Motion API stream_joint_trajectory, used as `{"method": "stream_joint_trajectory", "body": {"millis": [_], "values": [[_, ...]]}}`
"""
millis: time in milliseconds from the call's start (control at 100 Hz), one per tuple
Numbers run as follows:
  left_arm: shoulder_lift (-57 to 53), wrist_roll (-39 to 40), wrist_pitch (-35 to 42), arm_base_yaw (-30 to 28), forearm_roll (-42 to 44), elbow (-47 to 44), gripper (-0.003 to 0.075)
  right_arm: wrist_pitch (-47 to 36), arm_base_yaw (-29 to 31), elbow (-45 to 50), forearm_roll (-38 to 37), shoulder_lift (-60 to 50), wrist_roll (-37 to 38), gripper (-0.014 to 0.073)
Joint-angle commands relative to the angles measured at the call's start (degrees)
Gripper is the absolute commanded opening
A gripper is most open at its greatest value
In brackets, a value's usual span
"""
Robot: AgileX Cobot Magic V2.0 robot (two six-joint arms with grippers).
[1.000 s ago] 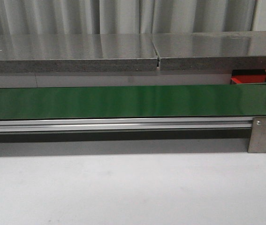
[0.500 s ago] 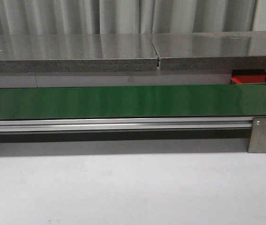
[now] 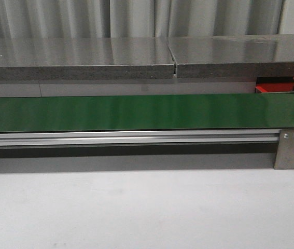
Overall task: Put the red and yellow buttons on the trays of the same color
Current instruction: 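Grasp a red push button from the cluster with the left gripper, then lower the red button onto the belt start and open the left gripper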
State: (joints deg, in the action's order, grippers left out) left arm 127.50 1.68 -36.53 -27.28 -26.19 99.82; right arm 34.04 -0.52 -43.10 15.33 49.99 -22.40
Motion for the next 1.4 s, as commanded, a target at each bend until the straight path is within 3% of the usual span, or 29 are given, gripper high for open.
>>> {"method": "stream_joint_trajectory", "body": {"millis": [0,310,430,760,1020,1390], "values": [[-3.6,0.48,1.97,-0.25,-1.29,1.83,0.0542,-3.41,-0.04,-1.36,0.26,-0.85,-0.58,-0.0068],[-3.75,0.48,-1.4,-0.25,-1.29,1.83,0.0106,-3.41,-0.04,-1.36,0.26,-0.85,-0.58,-0.0068],[-4.71,0.48,-2.9,-0.25,-0.96,1.83,-0.002,-3.41,-0.04,-1.36,0.26,-0.85,-0.58,-0.0068],[-13.55,-2.29,-5.12,-0.25,0.39,1.83,-0.0019,-3.41,-0.04,-1.36,0.26,-0.85,-0.58,-0.0068],[-20.79,-4.92,-15.4,-0.13,4.09,1.56,-0.0019,-3.41,-0.04,-1.36,0.26,-0.85,-0.58,-0.0068],[-26.38,-8.39,-13.55,4.8,4.11,-6.4,-0.0019,-3.47,-0.04,-1.36,0.26,-0.85,-0.58,-0.0068]]}}
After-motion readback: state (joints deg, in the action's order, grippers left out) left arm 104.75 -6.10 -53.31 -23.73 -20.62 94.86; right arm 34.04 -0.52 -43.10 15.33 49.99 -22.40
